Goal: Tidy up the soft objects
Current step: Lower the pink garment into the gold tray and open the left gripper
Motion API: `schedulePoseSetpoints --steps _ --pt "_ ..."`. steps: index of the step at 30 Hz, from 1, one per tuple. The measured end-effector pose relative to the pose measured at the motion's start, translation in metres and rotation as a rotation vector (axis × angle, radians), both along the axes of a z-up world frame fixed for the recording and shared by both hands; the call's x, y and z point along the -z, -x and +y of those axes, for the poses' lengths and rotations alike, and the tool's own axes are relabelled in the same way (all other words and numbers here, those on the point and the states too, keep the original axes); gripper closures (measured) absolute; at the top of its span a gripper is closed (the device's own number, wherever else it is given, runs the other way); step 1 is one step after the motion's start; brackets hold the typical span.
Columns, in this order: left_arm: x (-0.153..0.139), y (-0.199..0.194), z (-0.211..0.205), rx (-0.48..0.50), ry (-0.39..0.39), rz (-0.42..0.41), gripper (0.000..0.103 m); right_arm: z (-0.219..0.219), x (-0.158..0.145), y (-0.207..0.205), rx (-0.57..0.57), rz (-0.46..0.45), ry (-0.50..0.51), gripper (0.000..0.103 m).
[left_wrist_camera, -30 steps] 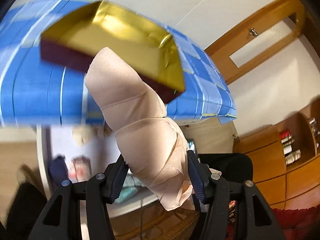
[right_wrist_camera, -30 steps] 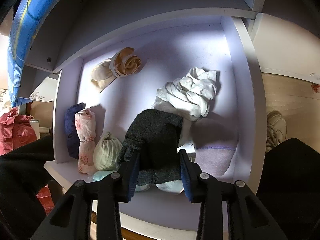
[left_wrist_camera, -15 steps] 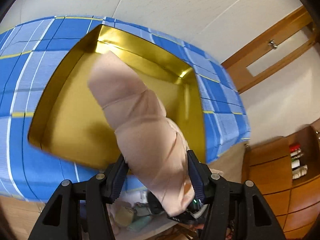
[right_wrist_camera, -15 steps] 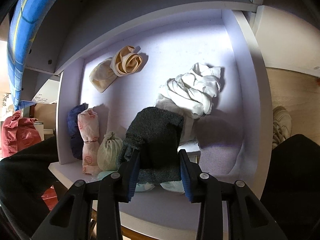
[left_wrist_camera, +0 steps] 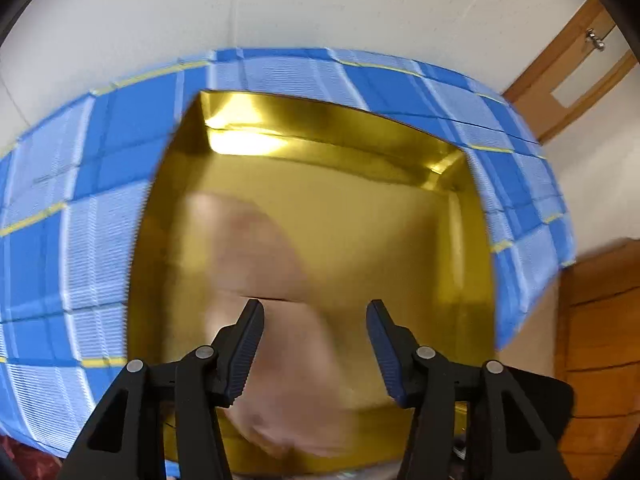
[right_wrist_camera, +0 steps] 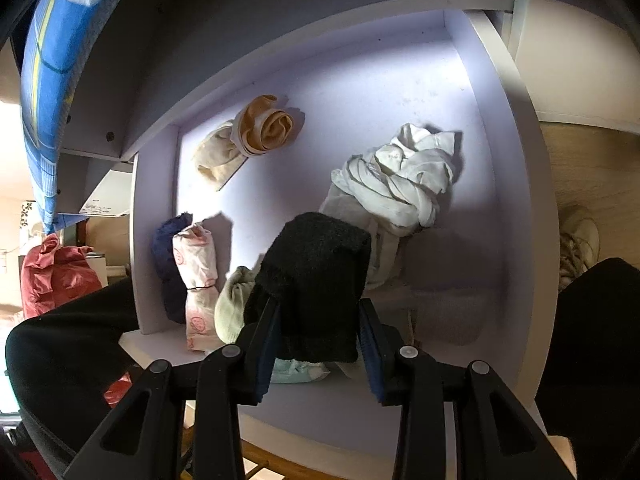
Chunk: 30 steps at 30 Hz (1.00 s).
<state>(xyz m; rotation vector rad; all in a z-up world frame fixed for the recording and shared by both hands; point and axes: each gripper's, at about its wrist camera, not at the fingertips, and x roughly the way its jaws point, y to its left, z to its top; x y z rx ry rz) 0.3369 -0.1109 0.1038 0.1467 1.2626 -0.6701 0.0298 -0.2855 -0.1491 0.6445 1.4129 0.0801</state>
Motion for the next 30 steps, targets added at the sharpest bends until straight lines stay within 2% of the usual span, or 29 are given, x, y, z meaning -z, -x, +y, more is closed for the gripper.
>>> schedulePoseSetpoints --steps 1,4,6,7,10,14,17,19,24,30 --pt "-0.001 0.002 -0.002 0.011 -0.003 0.02 0.046 0.0 0.0 -0.001 0.001 0.001 -0.004 0.065" --pt "0.007 0.013 -0.009 0.036 -0.118 0.019 0.046 0.002 -0.001 -0.002 0.002 -0.003 -0.013 0.065" --pt "0.016 0.019 -0.014 0.038 -0.229 -0.022 0.046 0.004 -0.002 -0.002 -0.005 -0.01 -0.01 0.065" --pt "0.019 0.019 -0.016 0.04 -0.26 -0.045 0.046 0.004 -0.003 -0.002 -0.008 -0.014 -0.007 0.065" --pt "0.023 0.013 -0.023 0.033 -0.287 -0.11 0.046 0.002 -0.003 0.0 -0.003 -0.012 0.008 0.065" --pt "0.022 -0.006 -0.031 -0.001 -0.288 -0.266 0.046 -0.001 0.002 0.001 0.008 0.004 0.009 0.065" --pt "0.025 -0.015 -0.032 -0.026 -0.305 -0.35 0.044 0.0 0.002 0.001 0.003 0.003 0.005 0.065" --pt "0.024 -0.016 -0.03 -0.045 -0.294 -0.365 0.041 0.002 0.0 -0.001 -0.002 -0.003 0.006 0.065" --pt "0.002 -0.012 -0.007 -0.115 -0.108 -0.337 0.024 0.005 0.0 -0.005 -0.005 -0.003 0.006 0.065" --pt "-0.01 0.004 0.031 -0.209 0.018 -0.31 0.023 0.005 -0.002 -0.004 -0.002 -0.009 0.026 0.065"
